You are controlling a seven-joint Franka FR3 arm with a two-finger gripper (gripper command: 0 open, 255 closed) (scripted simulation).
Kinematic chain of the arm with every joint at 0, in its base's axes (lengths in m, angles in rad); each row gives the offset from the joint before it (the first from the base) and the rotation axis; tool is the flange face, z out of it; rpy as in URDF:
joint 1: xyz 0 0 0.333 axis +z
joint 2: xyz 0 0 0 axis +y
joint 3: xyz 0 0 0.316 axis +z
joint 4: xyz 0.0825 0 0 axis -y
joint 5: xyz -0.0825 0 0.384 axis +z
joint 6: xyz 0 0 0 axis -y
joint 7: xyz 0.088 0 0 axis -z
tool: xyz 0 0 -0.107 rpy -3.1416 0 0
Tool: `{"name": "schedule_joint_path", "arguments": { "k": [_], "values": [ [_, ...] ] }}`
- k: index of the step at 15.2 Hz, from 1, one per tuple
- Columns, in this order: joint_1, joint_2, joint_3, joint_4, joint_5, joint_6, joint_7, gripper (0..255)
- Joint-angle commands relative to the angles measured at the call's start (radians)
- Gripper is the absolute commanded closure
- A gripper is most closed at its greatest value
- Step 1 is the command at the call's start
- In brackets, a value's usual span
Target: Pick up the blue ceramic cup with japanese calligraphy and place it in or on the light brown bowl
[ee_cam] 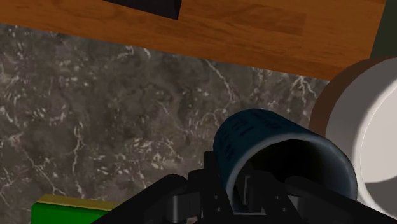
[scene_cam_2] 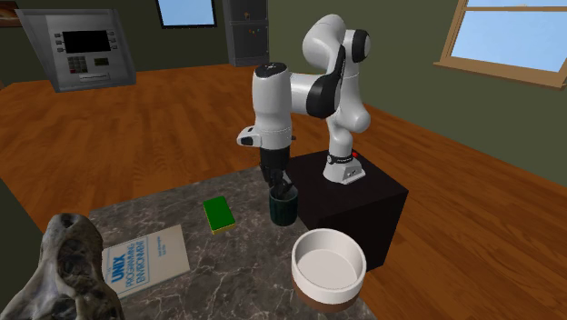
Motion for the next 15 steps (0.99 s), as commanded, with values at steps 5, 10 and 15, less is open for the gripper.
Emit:
{"name": "schedule_joint_path", "arguments": {
  "k": [5, 10, 15],
  "values": [
    [-0.001, -0.015, 0.002, 0.062, 0.009, -0.075, -0.005, 255],
    [0.0, -0.02, 0.004, 0.123, 0.012, -0.141, -0.006, 255],
    [0.003, -0.019, 0.005, 0.192, 0.012, -0.208, -0.005, 255]
  ]
}}
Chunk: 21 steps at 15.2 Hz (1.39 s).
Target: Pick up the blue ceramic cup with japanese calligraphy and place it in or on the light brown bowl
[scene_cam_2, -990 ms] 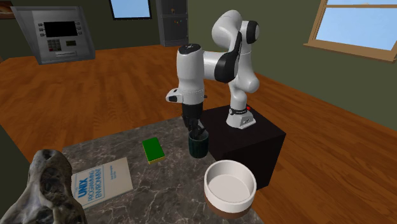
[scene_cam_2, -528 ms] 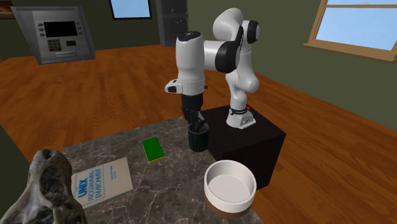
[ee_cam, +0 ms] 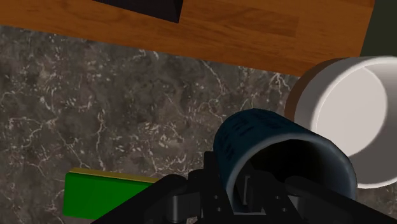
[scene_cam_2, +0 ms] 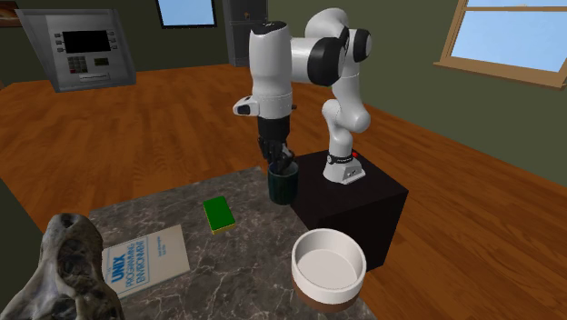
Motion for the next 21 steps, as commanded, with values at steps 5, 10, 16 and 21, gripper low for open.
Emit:
{"name": "schedule_joint_path", "arguments": {
  "k": [5, 10, 16, 21],
  "values": [
    [0.041, 0.044, 0.019, 0.107, -0.025, -0.068, 0.054, 255],
    [0.16, 0.18, 0.049, 0.295, -0.101, -0.139, 0.182, 255],
    [0.395, 0.437, 0.045, 0.709, -0.228, -0.309, 0.311, 255],
    [0.354, 0.393, 0.049, 0.562, -0.207, -0.209, 0.315, 255]
  ]
}}
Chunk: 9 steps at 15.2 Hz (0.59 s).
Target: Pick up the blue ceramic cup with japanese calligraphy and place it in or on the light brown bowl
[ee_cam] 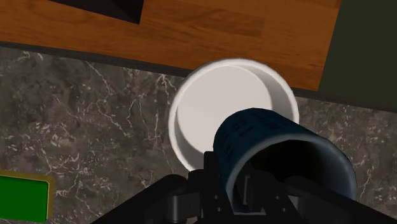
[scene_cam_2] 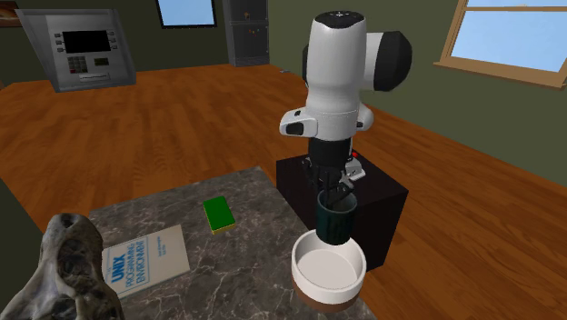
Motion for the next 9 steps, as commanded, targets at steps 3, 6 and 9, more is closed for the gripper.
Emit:
{"name": "schedule_joint_path", "arguments": {
  "k": [3, 6, 9],
  "values": [
    [-0.023, -0.019, 0.003, -0.09, 0.008, 0.069, 0.004, 255],
    [-0.037, -0.03, 0.004, -0.15, 0.013, 0.117, 0.005, 255],
    [-0.049, -0.038, 0.004, -0.203, 0.015, 0.162, 0.007, 255]
  ]
}}
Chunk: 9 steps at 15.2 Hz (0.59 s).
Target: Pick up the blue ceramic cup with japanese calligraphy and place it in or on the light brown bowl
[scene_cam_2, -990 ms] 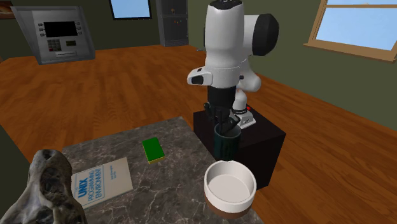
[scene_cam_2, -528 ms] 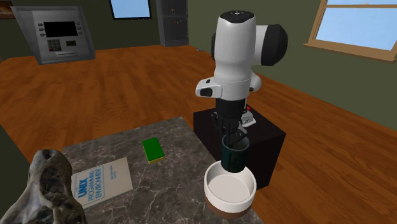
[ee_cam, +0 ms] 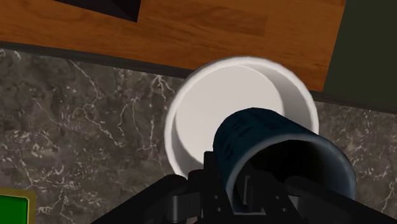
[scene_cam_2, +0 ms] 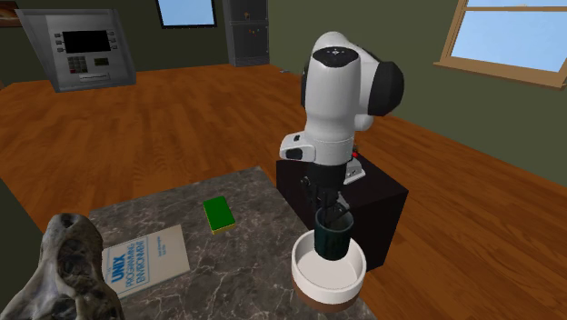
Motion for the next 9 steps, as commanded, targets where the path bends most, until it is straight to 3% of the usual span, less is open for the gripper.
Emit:
{"name": "schedule_joint_path", "arguments": {
  "k": [1, 9],
  "values": [
    [-0.007, -0.004, 0.0, -0.034, 0.001, 0.03, 0.001, 255],
    [-0.013, -0.007, 0.0, -0.068, 0.002, 0.061, 0.003, 255]
  ]
}}
